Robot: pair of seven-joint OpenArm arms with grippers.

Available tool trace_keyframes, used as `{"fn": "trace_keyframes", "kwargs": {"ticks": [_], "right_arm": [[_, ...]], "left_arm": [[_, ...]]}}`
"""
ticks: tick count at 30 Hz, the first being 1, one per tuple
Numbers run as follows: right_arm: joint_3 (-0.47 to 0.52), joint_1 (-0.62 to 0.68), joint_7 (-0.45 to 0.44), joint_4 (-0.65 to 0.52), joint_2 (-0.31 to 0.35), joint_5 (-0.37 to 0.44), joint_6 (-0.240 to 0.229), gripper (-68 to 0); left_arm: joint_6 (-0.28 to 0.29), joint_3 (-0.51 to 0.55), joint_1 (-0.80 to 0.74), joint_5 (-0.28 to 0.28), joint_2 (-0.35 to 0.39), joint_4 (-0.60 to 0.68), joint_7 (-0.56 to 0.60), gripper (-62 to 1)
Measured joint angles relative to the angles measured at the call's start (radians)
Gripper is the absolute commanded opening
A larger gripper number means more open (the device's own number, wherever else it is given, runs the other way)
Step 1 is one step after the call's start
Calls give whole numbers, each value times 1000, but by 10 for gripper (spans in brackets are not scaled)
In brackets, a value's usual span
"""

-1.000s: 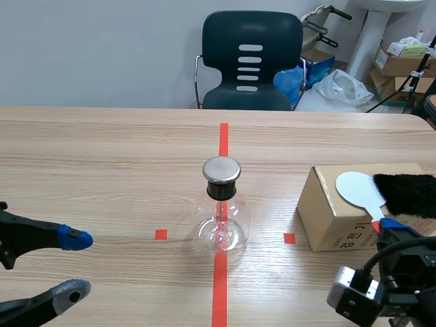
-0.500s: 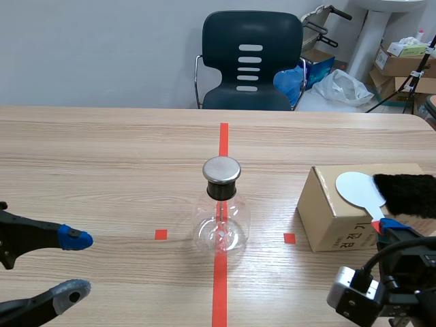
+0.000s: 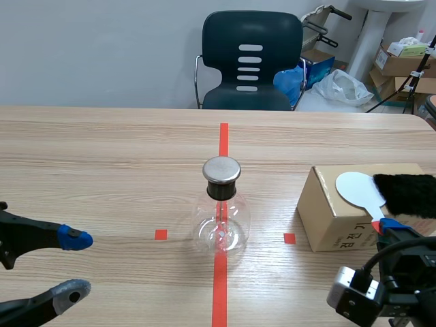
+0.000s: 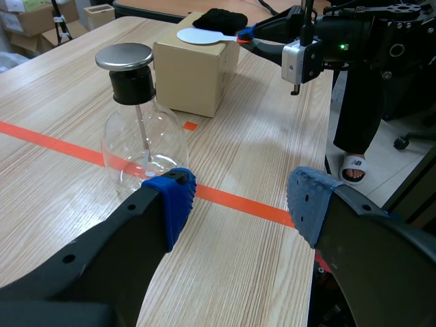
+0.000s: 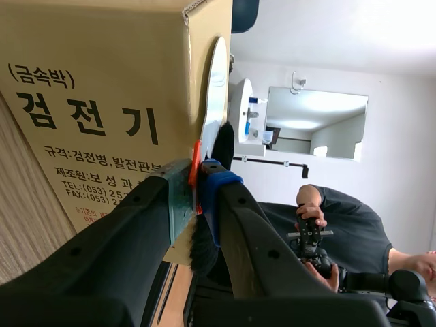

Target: Do the electroscope experiment

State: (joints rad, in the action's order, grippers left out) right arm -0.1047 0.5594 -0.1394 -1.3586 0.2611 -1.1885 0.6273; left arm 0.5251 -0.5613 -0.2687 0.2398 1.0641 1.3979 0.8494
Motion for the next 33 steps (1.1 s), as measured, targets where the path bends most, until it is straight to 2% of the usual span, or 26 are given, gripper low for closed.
{"fn": "trace_keyframes", "kwargs": {"ticks": [19,23,29,31,33], "right_arm": [[0,0,0,0,0,0,0,-665],[0,0,0,0,0,0,0,-665],[0,0,0,0,0,0,0,-665],[0,0,0,0,0,0,0,-665],[0,0,0,0,0,0,0,-665]], "left_arm": [[-11,0,0,-3,-14,0,-13,-281],[-56,0,0,-4,-54,0,-75,-285],[-142,0,0,-4,-105,0,-122,-434],[-177,0,3,-3,-118,0,-136,-468],[-181,0,15,-4,-135,0,-151,-481]]}}
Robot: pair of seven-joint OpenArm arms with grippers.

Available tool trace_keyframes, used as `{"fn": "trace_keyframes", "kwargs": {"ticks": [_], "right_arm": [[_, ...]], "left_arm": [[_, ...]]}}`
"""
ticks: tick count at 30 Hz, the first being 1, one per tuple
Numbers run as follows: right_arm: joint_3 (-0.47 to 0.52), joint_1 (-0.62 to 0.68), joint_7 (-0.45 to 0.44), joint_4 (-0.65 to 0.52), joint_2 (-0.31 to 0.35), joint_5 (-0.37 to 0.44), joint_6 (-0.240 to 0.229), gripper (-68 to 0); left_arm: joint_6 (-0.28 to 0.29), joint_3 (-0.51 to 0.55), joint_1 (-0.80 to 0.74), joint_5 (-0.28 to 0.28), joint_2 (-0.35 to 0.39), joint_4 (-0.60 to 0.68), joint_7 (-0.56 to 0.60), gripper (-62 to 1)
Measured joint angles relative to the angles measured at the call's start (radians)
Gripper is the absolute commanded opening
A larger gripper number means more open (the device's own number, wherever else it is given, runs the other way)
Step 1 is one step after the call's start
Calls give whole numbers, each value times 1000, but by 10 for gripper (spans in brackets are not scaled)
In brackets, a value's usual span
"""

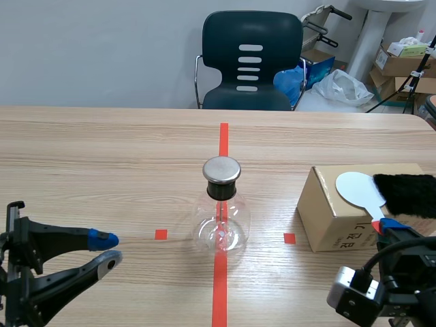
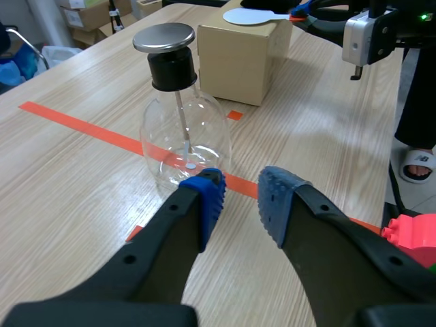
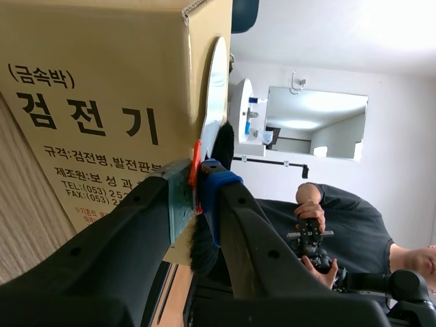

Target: Do the electroscope experiment

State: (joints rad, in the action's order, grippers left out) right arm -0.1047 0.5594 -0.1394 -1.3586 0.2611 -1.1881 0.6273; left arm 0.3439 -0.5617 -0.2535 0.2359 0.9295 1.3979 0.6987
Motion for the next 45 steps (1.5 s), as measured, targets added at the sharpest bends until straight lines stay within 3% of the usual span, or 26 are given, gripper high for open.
{"fn": "trace_keyframes", "kwargs": {"ticks": [4,8,13,18,23,28,32,38,45], "right_arm": [[0,0,0,0,0,0,4,-665],[0,0,5,-13,0,5,42,-665],[-10,1,74,-108,1,-2,50,-665],[-99,-10,153,-203,13,-63,49,-665],[-219,-62,267,-214,19,-130,45,-665],[-322,-120,375,-213,26,-159,-32,-665],[-394,-162,444,-212,47,-175,-48,-665],[-465,-199,489,-209,52,-204,-169,-665],[-491,-199,503,-198,52,-248,-180,-665]], "left_arm": [[0,0,54,0,-39,-1,-75,-504],[0,-2,103,0,-66,-5,-120,-524],[-1,-62,189,0,-113,-80,-154,-525],[-22,-154,271,0,-169,-201,-172,-539],[-34,-236,345,0,-225,-338,-172,-540],[-48,-296,411,0,-277,-442,-168,-540],[-48,-330,456,8,-302,-500,-164,-539],[-48,-350,490,8,-325,-545,-162,-539],[-45,-349,489,8,-338,-545,-156,-539]]}}
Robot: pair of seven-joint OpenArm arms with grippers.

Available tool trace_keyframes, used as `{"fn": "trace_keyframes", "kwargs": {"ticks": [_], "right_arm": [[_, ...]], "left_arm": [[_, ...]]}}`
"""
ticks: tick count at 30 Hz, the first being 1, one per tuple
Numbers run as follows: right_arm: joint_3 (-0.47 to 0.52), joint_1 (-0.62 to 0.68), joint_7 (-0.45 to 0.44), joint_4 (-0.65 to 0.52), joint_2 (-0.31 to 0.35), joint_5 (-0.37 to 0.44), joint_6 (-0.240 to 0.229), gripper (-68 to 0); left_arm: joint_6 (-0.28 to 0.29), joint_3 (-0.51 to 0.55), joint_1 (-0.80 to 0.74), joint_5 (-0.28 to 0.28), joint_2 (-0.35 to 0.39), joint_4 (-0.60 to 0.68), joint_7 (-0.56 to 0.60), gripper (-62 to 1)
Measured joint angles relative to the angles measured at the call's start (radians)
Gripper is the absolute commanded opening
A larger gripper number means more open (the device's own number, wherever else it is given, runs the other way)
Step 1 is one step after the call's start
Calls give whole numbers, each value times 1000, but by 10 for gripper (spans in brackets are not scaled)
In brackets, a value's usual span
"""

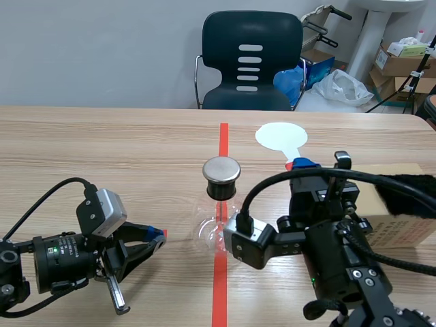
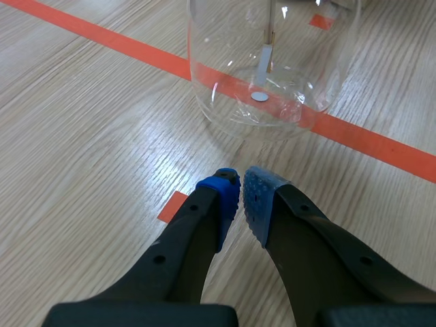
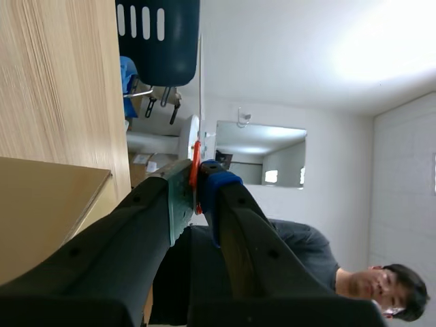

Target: Do the electroscope experiment

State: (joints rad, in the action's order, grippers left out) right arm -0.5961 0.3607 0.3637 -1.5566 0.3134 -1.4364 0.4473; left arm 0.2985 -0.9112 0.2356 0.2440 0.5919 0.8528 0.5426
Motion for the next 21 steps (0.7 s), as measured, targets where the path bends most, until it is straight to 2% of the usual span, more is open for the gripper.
{"fn": "trace_keyframes", "kwargs": {"ticks": [7,21], "right_arm": [[0,0,31,0,0,1,0,-665],[1,0,31,0,0,8,0,-665]], "left_arm": [[0,0,0,0,-7,1,0,-539],[0,0,0,0,-7,2,0,-539]]}}
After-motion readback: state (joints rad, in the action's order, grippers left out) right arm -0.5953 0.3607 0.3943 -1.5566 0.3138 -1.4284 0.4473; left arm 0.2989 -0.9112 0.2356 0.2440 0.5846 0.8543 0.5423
